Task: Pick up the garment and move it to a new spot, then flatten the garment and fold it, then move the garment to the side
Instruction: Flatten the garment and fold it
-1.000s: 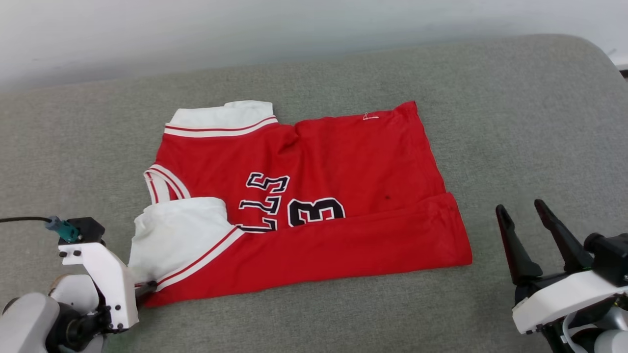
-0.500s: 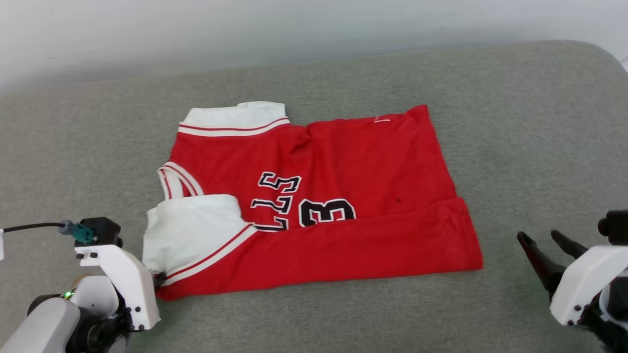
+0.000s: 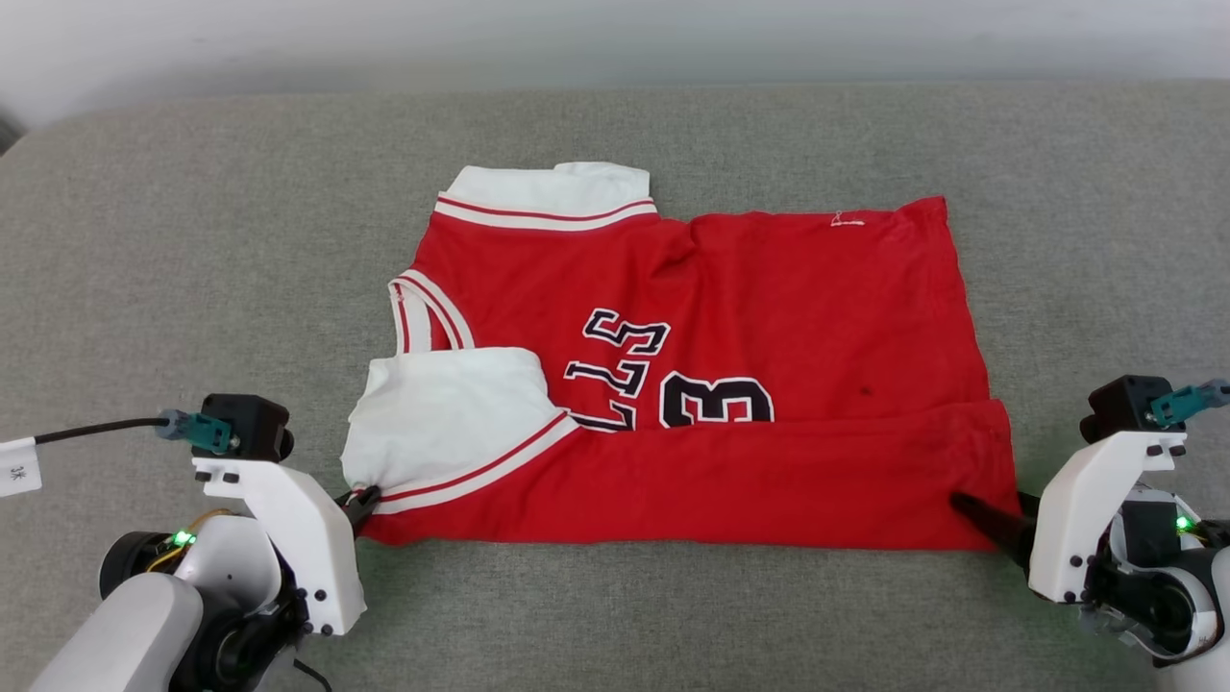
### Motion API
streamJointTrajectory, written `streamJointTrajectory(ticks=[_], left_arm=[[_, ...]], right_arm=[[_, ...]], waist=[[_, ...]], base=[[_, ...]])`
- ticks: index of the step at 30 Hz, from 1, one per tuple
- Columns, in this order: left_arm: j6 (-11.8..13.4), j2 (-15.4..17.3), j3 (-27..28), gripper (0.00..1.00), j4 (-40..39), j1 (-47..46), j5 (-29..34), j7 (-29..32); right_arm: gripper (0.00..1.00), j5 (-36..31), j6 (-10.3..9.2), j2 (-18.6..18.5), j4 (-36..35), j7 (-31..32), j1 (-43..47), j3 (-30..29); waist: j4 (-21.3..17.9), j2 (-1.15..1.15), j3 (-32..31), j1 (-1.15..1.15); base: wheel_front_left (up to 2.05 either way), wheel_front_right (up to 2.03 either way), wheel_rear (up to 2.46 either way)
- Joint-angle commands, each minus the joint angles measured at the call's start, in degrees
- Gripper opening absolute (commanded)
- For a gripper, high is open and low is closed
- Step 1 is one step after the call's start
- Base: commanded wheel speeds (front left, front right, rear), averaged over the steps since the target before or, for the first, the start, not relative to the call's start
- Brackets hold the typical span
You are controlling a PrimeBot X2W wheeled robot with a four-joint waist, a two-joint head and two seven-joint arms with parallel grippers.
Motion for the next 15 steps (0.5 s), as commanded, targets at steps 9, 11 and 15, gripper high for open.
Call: streamJointTrajectory(ticks=[9, 11, 15], left_arm=[[0.8, -0.3, 0.4, 0.00, -0.4, 1.2, -0.1, -1.5], [1.3, -0.4, 0.7, 0.00, -0.7, 1.5, 0.5, -2.3], [1.5, -0.9, 0.5, 0.00, -1.4, 2.5, 0.6, -3.3]], right_arm=[[0.00, 2.9, -0.04, -0.1, 4.4, 0.2, -1.1, 3.8], [0.00, 3.2, -0.04, -0.9, 3.4, -0.6, -1.6, 4.2], [0.00, 3.6, -0.05, -2.9, 1.1, -1.7, -1.1, 4.3]], waist=[[0.1, 0.00, -0.5, 0.00], [-0.1, 0.00, -1.3, 0.00], [0.0, 0.00, -3.7, 0.00]], base=[[0.00, 0.00, 0.00], [0.00, 0.00, 0.00], [0.00, 0.00, 0.00]])
